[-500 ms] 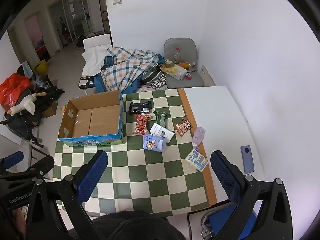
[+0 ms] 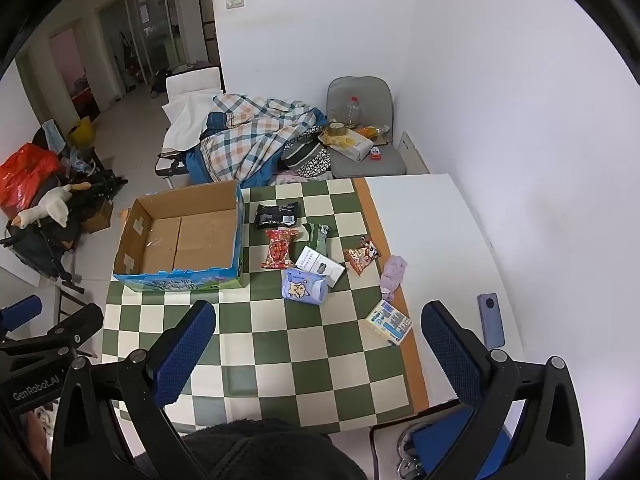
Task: Organize snacks
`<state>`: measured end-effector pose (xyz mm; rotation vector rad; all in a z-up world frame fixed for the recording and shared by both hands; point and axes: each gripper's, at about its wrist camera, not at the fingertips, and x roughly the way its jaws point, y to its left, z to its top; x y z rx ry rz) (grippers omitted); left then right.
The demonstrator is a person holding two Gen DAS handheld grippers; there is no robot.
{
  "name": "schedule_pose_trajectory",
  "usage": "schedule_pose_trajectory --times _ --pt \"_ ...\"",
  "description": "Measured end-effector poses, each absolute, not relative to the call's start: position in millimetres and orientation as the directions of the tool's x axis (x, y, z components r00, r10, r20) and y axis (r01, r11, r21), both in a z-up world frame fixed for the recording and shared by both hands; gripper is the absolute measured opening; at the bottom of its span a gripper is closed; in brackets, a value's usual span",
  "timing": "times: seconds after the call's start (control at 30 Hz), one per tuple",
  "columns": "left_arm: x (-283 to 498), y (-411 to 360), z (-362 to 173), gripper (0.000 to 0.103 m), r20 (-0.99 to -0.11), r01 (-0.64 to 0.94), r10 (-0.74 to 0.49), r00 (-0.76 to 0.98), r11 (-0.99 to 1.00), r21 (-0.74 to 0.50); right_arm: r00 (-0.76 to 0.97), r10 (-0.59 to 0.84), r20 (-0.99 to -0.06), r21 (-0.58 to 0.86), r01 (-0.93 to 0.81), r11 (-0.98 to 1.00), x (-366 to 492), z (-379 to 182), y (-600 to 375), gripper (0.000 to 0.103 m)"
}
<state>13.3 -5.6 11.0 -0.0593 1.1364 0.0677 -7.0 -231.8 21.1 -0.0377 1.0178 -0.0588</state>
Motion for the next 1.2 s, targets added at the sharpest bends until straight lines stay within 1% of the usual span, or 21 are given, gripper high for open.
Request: schedule_pose_trajectory --times 0.5,0.6,1.2 --pt "6.8 -3.2 6.9 0.103 -0.903 -0.087 0.026 0.429 0.996 -0.013 0.519 -0.059 -0.853 -0.055 0.024 0.998 -8.9 15.6 -234.8 0.103" --pt "10.7 -4.8 14.8 0.103 -0.902 -0.088 0.028 0.431 0.996 -0.011 0.520 -0.062 -0.852 -0.060 0.021 0.998 -10.1 15.4 -232.7 0.103" --pt "-0.8 8.4 19.7 0.103 -0.891 -0.090 0.038 0.453 0.996 -0.004 0.535 -0.058 -0.843 -0.061 0.012 0.998 -16.7 15.2 -221.9 0.103"
